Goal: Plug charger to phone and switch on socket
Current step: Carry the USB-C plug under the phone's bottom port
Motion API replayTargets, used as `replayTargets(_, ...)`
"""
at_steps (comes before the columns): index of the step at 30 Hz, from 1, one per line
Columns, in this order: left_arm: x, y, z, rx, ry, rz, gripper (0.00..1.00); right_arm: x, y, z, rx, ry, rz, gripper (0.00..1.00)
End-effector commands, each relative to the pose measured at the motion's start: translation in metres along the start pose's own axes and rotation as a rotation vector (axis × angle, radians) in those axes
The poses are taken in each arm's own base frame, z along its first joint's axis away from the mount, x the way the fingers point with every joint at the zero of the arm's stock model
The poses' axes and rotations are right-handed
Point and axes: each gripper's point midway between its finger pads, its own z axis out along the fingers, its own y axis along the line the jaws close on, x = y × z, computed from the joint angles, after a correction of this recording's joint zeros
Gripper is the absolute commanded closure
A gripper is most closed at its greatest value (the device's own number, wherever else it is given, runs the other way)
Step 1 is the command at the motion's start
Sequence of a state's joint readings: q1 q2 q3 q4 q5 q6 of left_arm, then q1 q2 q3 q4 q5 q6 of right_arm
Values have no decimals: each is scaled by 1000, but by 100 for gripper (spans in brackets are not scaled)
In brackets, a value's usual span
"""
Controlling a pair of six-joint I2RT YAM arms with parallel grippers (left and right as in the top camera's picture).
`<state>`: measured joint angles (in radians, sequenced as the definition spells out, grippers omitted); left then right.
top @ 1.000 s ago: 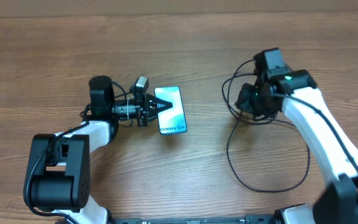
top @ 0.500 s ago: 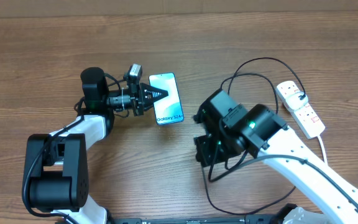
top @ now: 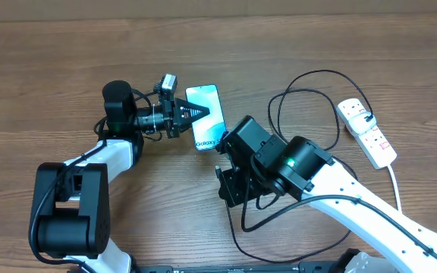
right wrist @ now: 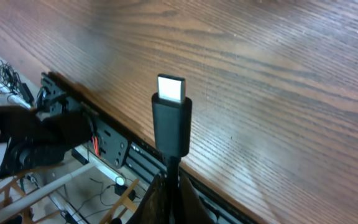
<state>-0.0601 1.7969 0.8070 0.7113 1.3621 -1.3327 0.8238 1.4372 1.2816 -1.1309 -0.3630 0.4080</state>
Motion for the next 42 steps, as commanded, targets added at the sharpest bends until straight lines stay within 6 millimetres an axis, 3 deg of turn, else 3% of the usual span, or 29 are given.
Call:
replayTargets(1,-3,-9,5,6,5,29,96,-3,-2,11,1,15,16,96)
replayTargets(6,1,-10,5,11,29,16,96,-6,-5,19,11,32,30,96)
replayTargets(15,11,-13,4,27,87,64,96,-17,0,19,-12,-14,29,96)
replayTargets(22,19,-19,3,46,137,115,96,-21,-6,17,-8,-21,52,96)
replayTargets(42,8,-19,4,32,71,53,96,-25,-9,15,-9,-34,87,96)
